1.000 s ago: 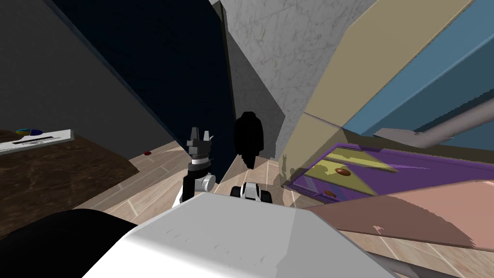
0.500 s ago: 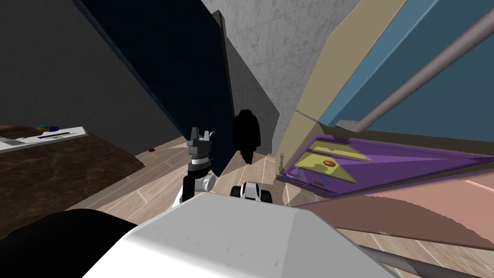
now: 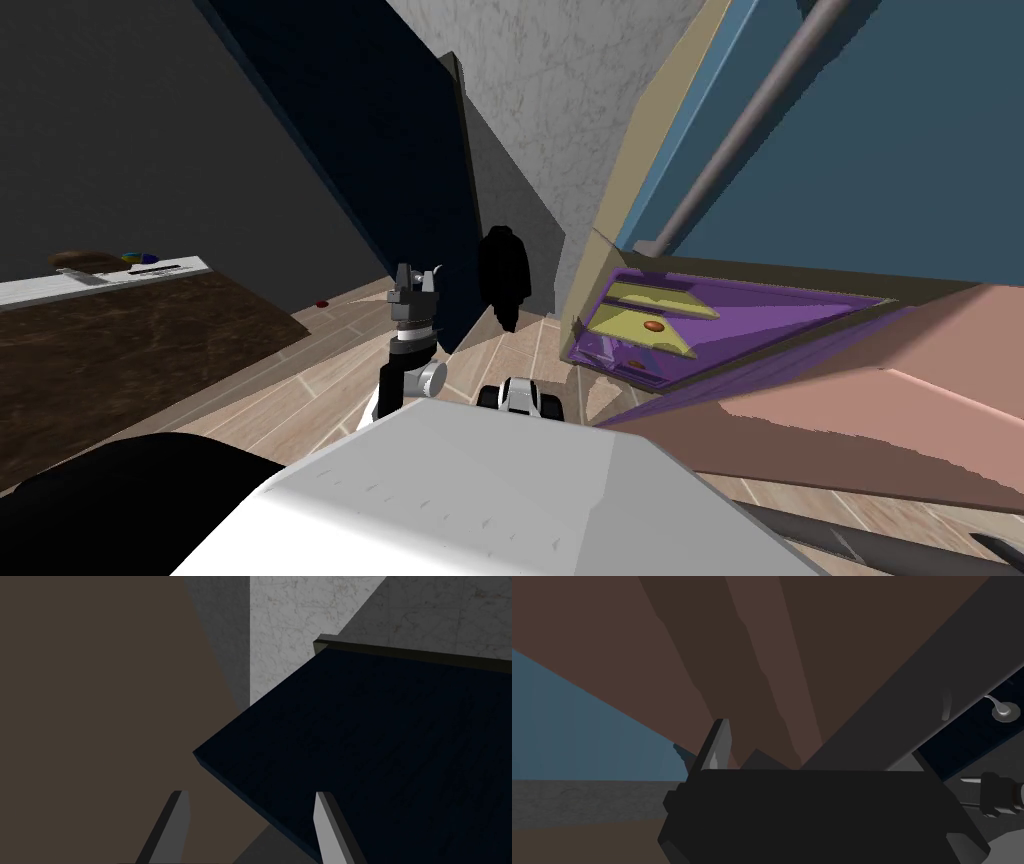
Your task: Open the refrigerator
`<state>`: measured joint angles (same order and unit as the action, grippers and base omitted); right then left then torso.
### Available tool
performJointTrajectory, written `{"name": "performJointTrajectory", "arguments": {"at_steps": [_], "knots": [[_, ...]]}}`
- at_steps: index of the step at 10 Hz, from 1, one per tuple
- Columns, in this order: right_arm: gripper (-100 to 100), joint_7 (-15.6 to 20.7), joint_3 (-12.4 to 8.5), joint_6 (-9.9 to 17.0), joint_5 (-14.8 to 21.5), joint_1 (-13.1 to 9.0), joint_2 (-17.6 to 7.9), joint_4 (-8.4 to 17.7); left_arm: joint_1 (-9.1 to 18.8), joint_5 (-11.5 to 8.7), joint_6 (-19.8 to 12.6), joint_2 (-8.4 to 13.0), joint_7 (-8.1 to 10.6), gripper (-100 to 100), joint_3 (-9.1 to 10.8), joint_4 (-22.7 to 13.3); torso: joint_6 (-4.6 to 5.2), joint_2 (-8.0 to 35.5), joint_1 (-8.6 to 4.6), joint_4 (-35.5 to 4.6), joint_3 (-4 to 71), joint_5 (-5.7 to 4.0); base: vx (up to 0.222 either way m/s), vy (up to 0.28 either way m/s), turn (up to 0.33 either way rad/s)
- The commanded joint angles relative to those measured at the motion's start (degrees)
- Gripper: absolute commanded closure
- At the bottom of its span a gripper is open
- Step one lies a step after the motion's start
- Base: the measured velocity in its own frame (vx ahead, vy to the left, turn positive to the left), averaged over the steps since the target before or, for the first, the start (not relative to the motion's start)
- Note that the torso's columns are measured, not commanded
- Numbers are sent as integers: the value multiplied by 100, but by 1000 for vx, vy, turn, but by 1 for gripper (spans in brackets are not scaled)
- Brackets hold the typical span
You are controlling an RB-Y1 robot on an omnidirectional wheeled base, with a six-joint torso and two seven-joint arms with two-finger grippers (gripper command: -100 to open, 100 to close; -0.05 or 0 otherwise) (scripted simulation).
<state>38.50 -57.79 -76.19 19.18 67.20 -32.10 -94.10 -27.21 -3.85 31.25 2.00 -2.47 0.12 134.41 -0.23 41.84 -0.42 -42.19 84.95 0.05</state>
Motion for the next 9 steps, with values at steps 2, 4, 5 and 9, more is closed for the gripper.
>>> {"name": "performJointTrajectory", "arguments": {"at_steps": [2,4,5,9], "knots": [[100,6,14,-190,-14,0,-90,-143,0,0,0,1,0,0,0,0,-12,-16,1,7,23,14,-191,-190,24],[100,8,61,-427,-12,17,-154,-284,-1,0,0,0,0,0,0,0,-11,-19,17,7,20,12,-204,-171,25],[100,0,83,-384,11,47,-98,-269,0,0,0,0,0,0,0,0,-6,6,8,0,8,15,-123,-94,-11],[100,353,911,-206,-500,-656,-822,35,-1,0,0,-1,0,0,-1,1,-18,-43,31,16,18,-6,-146,-103,-92]]}}
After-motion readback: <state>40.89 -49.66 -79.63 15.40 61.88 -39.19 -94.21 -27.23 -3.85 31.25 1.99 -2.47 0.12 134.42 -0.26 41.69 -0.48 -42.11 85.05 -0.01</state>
